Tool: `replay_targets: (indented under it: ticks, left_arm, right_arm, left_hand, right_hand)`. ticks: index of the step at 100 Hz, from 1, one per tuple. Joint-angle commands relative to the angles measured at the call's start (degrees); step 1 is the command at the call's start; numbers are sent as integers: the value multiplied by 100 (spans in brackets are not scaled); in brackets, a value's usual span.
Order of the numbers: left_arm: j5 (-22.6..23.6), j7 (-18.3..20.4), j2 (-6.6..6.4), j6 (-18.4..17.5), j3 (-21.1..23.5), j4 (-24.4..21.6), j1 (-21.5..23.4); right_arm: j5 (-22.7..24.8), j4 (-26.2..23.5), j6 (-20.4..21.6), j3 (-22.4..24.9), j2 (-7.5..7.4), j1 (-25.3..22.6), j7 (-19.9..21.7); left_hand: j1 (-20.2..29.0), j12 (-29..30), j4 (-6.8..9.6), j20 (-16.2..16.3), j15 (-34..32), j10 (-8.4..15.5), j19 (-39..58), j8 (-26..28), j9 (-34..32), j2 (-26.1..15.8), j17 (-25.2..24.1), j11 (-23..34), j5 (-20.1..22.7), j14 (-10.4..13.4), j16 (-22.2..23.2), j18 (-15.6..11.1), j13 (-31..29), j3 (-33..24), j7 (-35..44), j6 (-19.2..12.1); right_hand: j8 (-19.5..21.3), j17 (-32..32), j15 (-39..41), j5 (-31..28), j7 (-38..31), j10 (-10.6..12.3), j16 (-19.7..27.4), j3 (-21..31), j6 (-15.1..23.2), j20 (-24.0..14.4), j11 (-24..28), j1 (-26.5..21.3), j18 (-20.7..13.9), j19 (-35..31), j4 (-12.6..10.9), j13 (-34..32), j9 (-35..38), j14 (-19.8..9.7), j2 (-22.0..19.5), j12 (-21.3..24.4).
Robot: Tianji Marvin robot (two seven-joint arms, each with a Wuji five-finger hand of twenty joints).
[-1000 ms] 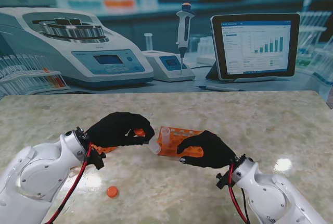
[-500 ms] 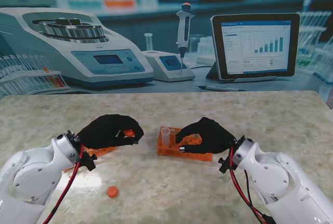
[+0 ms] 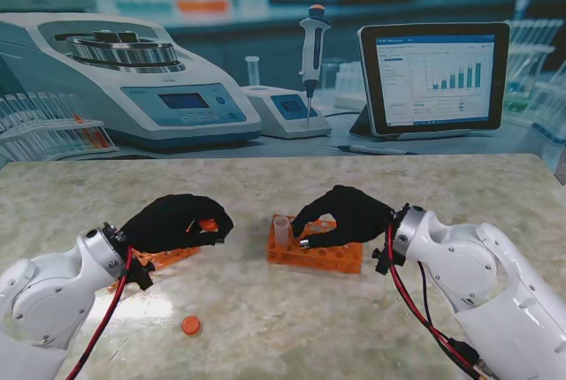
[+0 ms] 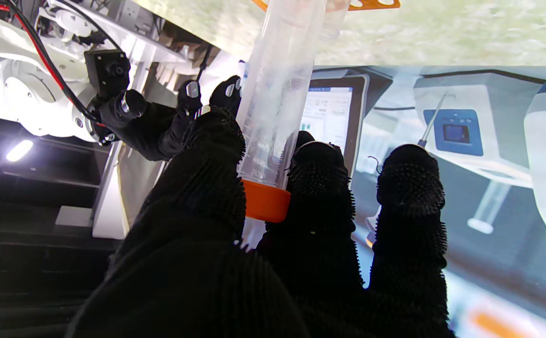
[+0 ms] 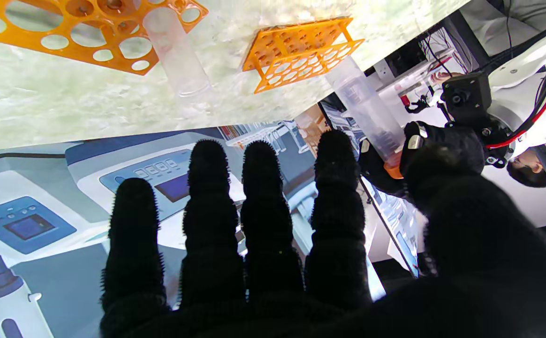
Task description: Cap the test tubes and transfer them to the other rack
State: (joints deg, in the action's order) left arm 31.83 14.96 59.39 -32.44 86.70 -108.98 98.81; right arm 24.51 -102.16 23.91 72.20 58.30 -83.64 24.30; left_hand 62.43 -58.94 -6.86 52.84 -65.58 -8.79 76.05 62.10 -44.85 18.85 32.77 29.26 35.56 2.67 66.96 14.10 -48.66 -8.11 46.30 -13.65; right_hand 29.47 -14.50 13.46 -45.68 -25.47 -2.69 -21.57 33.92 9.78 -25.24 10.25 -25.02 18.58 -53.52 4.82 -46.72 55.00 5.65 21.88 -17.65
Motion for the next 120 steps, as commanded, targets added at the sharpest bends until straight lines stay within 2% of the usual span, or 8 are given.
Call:
replay_targets:
  ticks: [1, 35, 66, 120]
  left_arm:
    - [26, 19, -10, 2, 34, 31, 40]
    - [154, -9, -4, 19, 273, 122, 146]
    - [321, -20, -4, 95, 472, 266, 195]
    - [696, -164, 14, 202, 865, 522, 303]
  right_arm:
    - [-22, -94, -65, -35, -17, 100, 45]
    - [-141, -48, -247, -163, -32, 358, 226]
    - [-59, -10, -70, -61, -6, 166, 9]
    - [-20, 68, -14, 81, 8, 12, -94]
  left_hand:
    - [1154, -288, 478, 299, -166, 849, -30, 1030, -564, -1300, -31, 1291, 1054, 241, 52, 124, 244, -2311, 2612, 199]
    - [1154, -288, 475, 316, -166, 847, -27, 1028, -559, -1304, -64, 1290, 1061, 223, 65, 139, 254, -2310, 2609, 197]
    - [1154, -309, 472, 339, -170, 830, -17, 1027, -557, -1291, -111, 1295, 1058, 191, 79, 154, 276, -2320, 2607, 205]
    - [1154, -357, 466, 377, -171, 825, -1, 1022, -548, -1292, -169, 1273, 1051, 163, 100, 162, 297, -2322, 2603, 213]
  right_hand:
    - [-64, 76, -291, 132, -4, 206, 80, -123, 130, 113, -101, 140, 77, 37, -125, 105, -129, -162, -171, 75]
    - [-66, 123, -296, 148, 1, 214, 162, -194, 115, 146, -94, 190, 92, 44, -125, 96, -147, -202, -201, 84]
    - [-58, 160, -284, 122, -10, 220, 184, -197, 80, 160, -79, 199, 108, 41, -131, 118, -146, -201, -200, 73]
    - [-27, 180, -281, 79, -27, 220, 200, -194, 68, 168, -68, 201, 121, 39, -132, 135, -131, -188, -210, 52]
